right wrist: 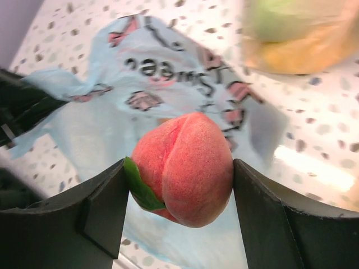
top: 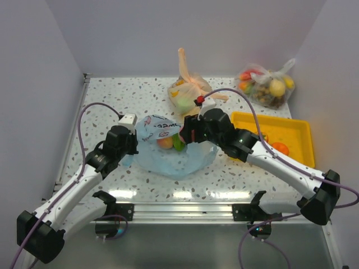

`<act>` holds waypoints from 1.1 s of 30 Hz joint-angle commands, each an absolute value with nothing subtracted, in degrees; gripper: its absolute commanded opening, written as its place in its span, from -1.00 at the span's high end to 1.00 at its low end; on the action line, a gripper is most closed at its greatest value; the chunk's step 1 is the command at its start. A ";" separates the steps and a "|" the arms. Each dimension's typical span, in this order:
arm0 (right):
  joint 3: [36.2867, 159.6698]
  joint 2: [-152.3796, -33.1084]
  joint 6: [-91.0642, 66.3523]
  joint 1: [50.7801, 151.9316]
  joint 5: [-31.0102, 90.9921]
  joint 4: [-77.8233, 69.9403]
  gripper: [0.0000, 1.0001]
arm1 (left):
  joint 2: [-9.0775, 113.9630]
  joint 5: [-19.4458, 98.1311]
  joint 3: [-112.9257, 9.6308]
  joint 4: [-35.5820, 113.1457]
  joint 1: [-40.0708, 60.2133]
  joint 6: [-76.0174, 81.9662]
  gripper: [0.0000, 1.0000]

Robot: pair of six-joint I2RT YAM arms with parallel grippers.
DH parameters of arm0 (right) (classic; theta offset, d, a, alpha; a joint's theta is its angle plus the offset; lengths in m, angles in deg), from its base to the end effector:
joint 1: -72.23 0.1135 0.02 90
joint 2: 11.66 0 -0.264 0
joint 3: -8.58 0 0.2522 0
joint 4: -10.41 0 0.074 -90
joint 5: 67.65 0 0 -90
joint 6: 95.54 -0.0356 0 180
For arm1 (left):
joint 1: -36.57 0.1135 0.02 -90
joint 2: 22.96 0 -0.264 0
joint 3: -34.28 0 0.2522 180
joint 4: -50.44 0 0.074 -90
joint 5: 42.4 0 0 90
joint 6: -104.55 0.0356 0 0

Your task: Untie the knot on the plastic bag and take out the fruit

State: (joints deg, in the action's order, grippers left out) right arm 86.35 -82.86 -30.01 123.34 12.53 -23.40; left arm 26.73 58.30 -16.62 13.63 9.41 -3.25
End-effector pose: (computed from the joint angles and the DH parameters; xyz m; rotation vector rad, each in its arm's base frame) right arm 0.1821 0.2160 0.3423 -0.3765 2.0675 0.6419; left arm 0.1720 -0.0808 0.2567 0.0735 2.1886 -0.2406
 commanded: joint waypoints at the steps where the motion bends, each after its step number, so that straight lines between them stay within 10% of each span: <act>1: 88.70 -79.70 -26.90 116.03 4.87 -30.32 1.00 | 26.43 58.42 -16.48 17.25 10.73 -1.44 1.00; 22: 82.63 -94.71 -35.86 75.57 8.03 -22.33 0.77 | 25.02 52.09 -16.04 18.66 14.86 -1.09 1.00; 26: 83.08 -97.53 -36.74 75.48 7.67 -22.68 -0.20 | 25.02 50.77 -15.95 19.01 15.65 -1.00 1.00; 27: 82.99 -97.27 -36.66 75.48 7.59 -22.86 -0.90 | 24.94 50.51 -15.95 19.01 15.83 -0.92 1.00; 33: 83.78 -92.97 -30.52 76.88 8.46 -25.14 -0.97 | 24.94 48.31 -15.78 19.71 17.23 -1.00 1.00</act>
